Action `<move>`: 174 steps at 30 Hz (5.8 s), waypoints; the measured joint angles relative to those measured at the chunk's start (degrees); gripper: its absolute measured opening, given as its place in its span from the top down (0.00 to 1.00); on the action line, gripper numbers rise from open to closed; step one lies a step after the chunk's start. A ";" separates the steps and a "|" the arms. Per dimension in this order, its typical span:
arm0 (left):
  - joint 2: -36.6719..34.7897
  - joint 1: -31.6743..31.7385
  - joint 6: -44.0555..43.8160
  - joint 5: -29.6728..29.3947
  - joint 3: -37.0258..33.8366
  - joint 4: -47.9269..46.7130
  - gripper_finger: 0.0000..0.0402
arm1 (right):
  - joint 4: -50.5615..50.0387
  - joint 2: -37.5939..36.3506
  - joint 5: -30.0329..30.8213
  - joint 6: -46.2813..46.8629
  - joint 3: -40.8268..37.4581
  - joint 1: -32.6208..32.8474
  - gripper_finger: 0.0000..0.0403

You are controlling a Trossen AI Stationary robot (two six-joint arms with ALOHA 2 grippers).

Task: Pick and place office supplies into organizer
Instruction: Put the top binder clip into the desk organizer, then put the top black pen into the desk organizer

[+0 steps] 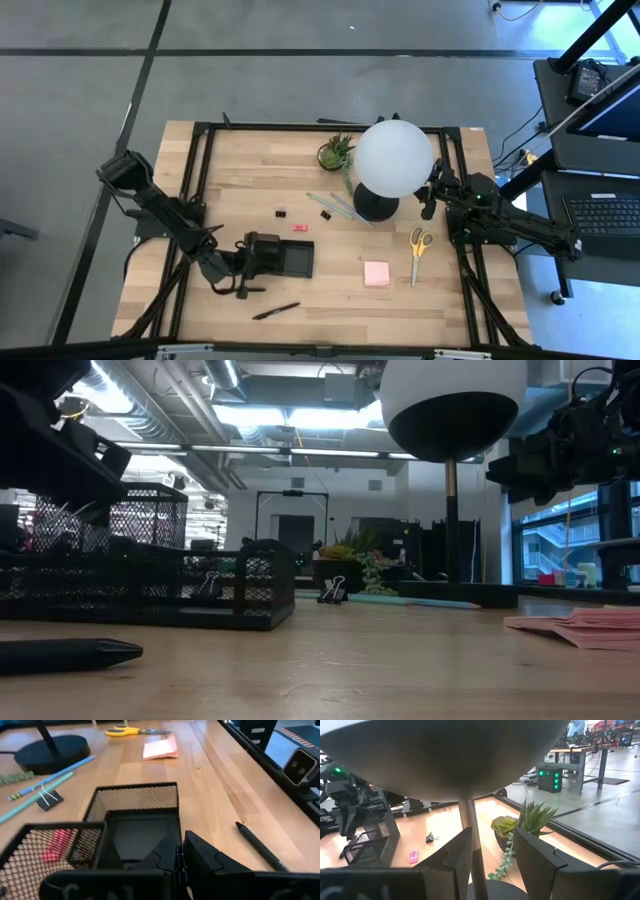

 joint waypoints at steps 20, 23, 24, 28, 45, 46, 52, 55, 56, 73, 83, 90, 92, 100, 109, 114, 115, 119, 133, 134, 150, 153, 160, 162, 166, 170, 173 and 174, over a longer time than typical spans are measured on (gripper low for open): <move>4.76 0.01 19.44 0.98 0.57 -0.18 0.95 | 0.00 -0.01 0.01 -0.13 -0.01 0.00 0.64; 6.18 0.01 18.96 -1.10 0.60 -0.10 0.95 | -0.01 -0.01 0.02 -0.15 -0.01 -0.01 0.64; 6.55 0.02 18.46 -1.40 0.61 -0.09 0.95 | 0.00 0.00 0.02 -0.15 0.00 0.00 0.64; 6.86 0.02 16.60 -1.41 0.61 -0.12 0.94 | 0.00 0.00 0.02 -0.15 -0.01 -0.01 0.64; 6.52 0.02 14.92 -1.89 0.61 1.52 0.81 | 0.00 0.00 0.02 -0.15 -0.02 0.00 0.64; 6.13 0.02 14.81 -1.86 0.61 2.20 0.80 | 0.00 0.00 0.01 -0.14 0.00 -0.01 0.64; 1.93 0.02 13.13 -0.73 1.21 2.88 0.74 | 0.00 -0.02 0.00 -0.15 0.00 -0.02 0.64; -0.88 0.02 12.46 1.81 2.21 2.94 0.71 | 0.00 -0.01 0.01 -0.15 -0.02 -0.01 0.64; -1.77 0.02 12.44 2.51 2.52 2.91 0.69 | 0.00 -0.02 0.02 -0.15 -0.01 -0.02 0.64; -6.24 0.02 13.39 6.75 7.90 0.09 0.55 | 0.00 -0.02 0.02 0.04 -0.02 0.00 0.64; -6.24 -0.04 -12.41 13.29 25.25 -52.98 0.55 | 0.00 -0.01 0.02 0.04 -0.01 0.00 0.64; -6.03 -0.49 -32.70 27.88 27.04 -63.35 0.55 | 0.00 -0.01 0.00 0.06 -0.01 -0.01 0.64; -5.64 -1.10 -37.23 29.00 27.04 -64.11 0.55 | 0.00 -0.02 0.00 0.00 0.00 0.00 0.64; -2.26 -3.39 -46.71 32.04 27.01 -70.97 0.55 | 0.00 -0.01 0.01 -0.05 0.00 -0.01 0.64; 7.62 -5.46 -48.54 39.61 26.99 -71.85 0.55 | 0.00 0.00 0.01 -2.14 0.00 -0.02 0.64; 11.91 -6.62 -48.95 40.36 27.29 -72.35 0.55 | 0.00 -0.01 0.02 -3.29 -0.01 -0.01 0.64; 12.57 -6.69 -49.00 40.97 27.50 -72.61 0.55 | 0.00 -0.02 0.02 -3.49 0.00 0.00 0.64; 14.58 -7.13 -49.00 41.00 29.07 -74.64 0.55 | 0.00 -0.02 0.02 -5.01 -0.02 0.00 0.64; 15.01 -7.19 -48.17 39.43 29.92 -76.64 0.69 | 0.00 -0.02 0.04 -6.21 -0.02 -0.01 0.64; 15.01 -7.19 -48.17 39.09 29.92 -76.62 0.69 | 0.00 -0.02 0.04 -6.22 0.00 -0.02 0.64; 14.99 -7.21 -47.10 37.76 29.86 -75.75 0.78 | 0.00 -0.02 0.05 -6.21 0.00 -0.02 0.64; 14.99 -7.21 -47.01 37.35 29.86 -75.64 0.80 | 0.00 -0.02 0.04 -6.21 0.00 0.00 0.64; 14.94 -7.21 -45.57 36.80 29.86 -75.46 0.88 | 0.00 -0.02 0.04 -6.21 -0.01 0.00 0.64; 14.92 -7.21 -45.35 36.69 29.86 -75.43 0.89 | 0.00 -0.02 0.04 -6.21 0.00 -0.01 0.64; 14.92 -7.19 -45.40 36.58 29.86 -75.42 0.90 | 0.00 -0.02 0.04 -6.21 -0.02 -0.02 0.64; 14.67 -7.19 -45.42 36.53 29.83 -75.44 0.90 | 0.00 -0.02 0.05 -6.21 -0.01 -0.02 0.64; 13.62 -7.17 -45.47 36.38 29.57 -75.16 0.91 | 0.00 -0.02 0.07 -6.21 0.00 0.00 0.64; 12.98 -7.17 -45.51 36.17 29.55 -75.05 0.91 | 0.00 -0.02 0.07 -6.21 -0.02 0.00 0.64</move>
